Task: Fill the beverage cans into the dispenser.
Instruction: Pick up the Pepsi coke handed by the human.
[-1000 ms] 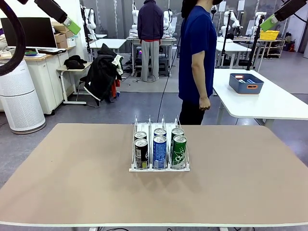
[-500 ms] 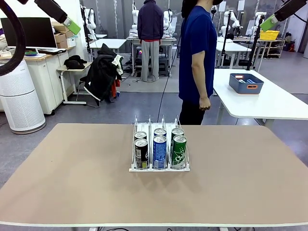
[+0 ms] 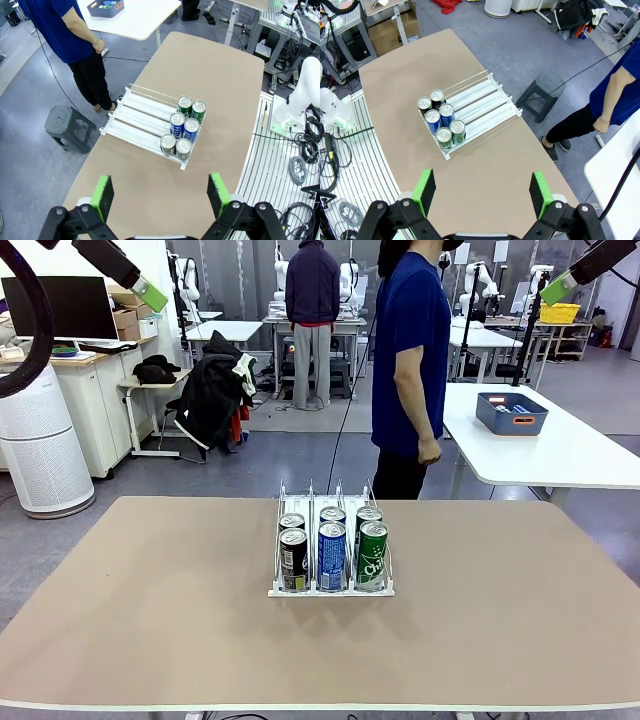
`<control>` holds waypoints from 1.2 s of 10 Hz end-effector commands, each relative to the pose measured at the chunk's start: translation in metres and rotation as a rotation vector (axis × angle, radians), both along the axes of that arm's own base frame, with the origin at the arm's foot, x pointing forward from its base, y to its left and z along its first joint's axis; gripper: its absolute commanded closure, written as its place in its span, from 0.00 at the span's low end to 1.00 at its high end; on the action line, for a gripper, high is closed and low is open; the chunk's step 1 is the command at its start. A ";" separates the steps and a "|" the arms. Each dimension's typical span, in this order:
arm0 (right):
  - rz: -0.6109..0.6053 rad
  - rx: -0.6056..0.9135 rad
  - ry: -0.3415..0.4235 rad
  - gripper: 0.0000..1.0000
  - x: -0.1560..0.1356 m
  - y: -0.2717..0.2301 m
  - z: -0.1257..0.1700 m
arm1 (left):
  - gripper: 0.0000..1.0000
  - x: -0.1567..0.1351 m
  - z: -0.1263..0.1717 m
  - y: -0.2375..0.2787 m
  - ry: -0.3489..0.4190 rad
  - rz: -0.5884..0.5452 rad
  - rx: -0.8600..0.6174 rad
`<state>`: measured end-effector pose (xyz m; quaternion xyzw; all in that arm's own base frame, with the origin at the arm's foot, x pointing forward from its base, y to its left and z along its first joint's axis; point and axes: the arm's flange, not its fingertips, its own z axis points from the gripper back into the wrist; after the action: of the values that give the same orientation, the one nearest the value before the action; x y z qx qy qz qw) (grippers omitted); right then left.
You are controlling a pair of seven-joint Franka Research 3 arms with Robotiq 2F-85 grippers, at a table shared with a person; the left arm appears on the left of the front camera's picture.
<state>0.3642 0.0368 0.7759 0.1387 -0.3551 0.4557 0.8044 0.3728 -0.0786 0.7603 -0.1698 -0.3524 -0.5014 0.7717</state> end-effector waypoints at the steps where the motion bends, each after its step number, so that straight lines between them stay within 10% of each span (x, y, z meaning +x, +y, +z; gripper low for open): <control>1: -0.001 0.000 0.000 0.00 -0.001 0.000 0.000 | 0.00 0.000 -0.001 0.001 0.003 -0.001 -0.003; 12: -0.001 0.000 0.000 0.00 -0.001 0.000 0.000 | 0.00 0.000 -0.001 0.001 0.003 -0.001 -0.003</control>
<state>0.3642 0.0368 0.7759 0.1387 -0.3551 0.4557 0.8044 0.3728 -0.0786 0.7603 -0.1698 -0.3524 -0.5014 0.7717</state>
